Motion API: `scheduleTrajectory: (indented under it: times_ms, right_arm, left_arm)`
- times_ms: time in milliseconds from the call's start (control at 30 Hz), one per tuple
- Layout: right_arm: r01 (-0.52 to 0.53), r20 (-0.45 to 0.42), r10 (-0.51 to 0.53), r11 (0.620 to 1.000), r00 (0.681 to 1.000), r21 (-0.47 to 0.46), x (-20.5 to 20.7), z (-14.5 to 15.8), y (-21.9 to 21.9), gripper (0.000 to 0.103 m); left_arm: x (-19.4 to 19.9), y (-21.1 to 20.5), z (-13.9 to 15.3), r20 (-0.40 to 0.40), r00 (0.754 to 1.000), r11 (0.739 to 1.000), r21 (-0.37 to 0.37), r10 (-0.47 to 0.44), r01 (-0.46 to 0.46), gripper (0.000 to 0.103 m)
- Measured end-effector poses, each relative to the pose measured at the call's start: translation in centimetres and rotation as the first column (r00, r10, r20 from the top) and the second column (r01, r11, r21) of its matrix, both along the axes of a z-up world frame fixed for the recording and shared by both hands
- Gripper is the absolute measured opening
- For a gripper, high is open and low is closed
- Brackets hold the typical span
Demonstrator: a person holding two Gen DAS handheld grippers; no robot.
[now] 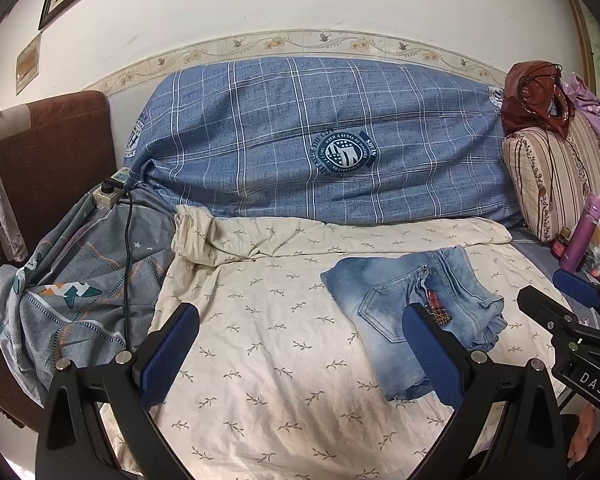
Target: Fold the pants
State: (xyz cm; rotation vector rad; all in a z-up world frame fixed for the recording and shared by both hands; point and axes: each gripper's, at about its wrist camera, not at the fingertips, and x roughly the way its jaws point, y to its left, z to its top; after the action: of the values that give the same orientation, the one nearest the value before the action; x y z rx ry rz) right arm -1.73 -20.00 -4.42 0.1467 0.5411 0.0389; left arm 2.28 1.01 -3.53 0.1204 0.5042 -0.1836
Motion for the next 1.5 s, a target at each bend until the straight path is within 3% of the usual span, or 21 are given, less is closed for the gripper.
scheduleTrajectory:
  times_ms: [800, 1500]
  right_arm:
    - [0.017, 0.051, -0.019, 0.999, 0.999, 0.044, -2.3, 1.4, -1.7, 0.073]
    - [0.020, 0.021, -0.020, 1.000, 1.000, 0.018, -1.2, 0.7, -0.9, 0.073]
  left_arm:
    - [-2.6, -1.2, 2.1, 0.035, 0.999, 1.000, 0.013, -0.017, 0.017, 0.101]
    - [-1.5, -0.8, 1.0, 0.020, 0.999, 1.000, -0.001, -0.029, 0.029, 0.101]
